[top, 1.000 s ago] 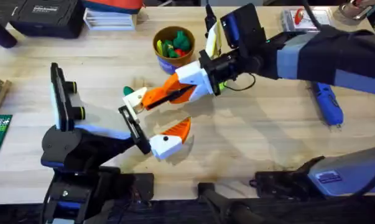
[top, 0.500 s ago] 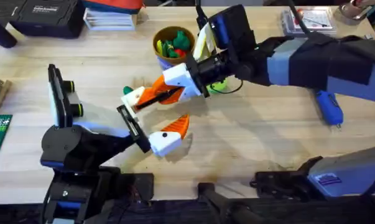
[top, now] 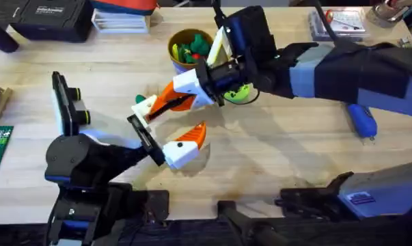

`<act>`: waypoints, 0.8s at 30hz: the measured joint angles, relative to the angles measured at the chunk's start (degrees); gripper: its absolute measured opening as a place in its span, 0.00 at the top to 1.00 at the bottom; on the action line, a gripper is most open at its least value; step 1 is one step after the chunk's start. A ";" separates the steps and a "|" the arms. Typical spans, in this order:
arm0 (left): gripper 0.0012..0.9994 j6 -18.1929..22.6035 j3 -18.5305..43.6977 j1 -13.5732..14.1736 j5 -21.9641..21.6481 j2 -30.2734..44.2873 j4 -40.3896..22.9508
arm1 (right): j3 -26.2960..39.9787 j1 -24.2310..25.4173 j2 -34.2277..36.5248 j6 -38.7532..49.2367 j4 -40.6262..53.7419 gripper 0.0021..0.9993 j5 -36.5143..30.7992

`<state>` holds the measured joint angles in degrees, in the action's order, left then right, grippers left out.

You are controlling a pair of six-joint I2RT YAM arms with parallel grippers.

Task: Pick up the gripper from the table and insert it into the empty holder that is missing its gripper. Then pick up a screw, insert it into the mounting hole, and use the screwdriver to tighten it. Finally, clean up the table by picking up the vegetable and placing it into the bucket.

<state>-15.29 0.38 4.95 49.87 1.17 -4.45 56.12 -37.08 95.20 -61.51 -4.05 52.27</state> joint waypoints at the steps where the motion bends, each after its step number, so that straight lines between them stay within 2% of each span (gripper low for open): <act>1: 0.03 -0.02 0.00 0.00 0.02 0.01 0.00 | 0.00 0.00 0.00 -0.09 0.00 1.00 -0.02; 7: 0.03 -0.02 0.00 0.00 0.02 0.02 0.00 | 0.00 -0.04 0.00 -0.42 0.00 0.98 -0.17; 12: 0.03 0.04 0.00 0.00 0.04 0.00 0.00 | 0.00 -0.04 0.00 -0.73 0.22 0.92 -0.21; 18: 0.03 0.55 0.00 0.04 0.09 0.00 0.04 | 0.00 -0.04 0.02 -1.11 0.72 0.78 -0.31; 24: 0.03 1.20 0.00 0.04 0.46 0.00 0.04 | 0.00 -0.04 0.01 -1.12 0.83 0.72 0.01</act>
<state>-14.09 0.38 4.99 50.33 1.17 -4.40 56.12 -37.12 95.21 -62.63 -3.22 52.28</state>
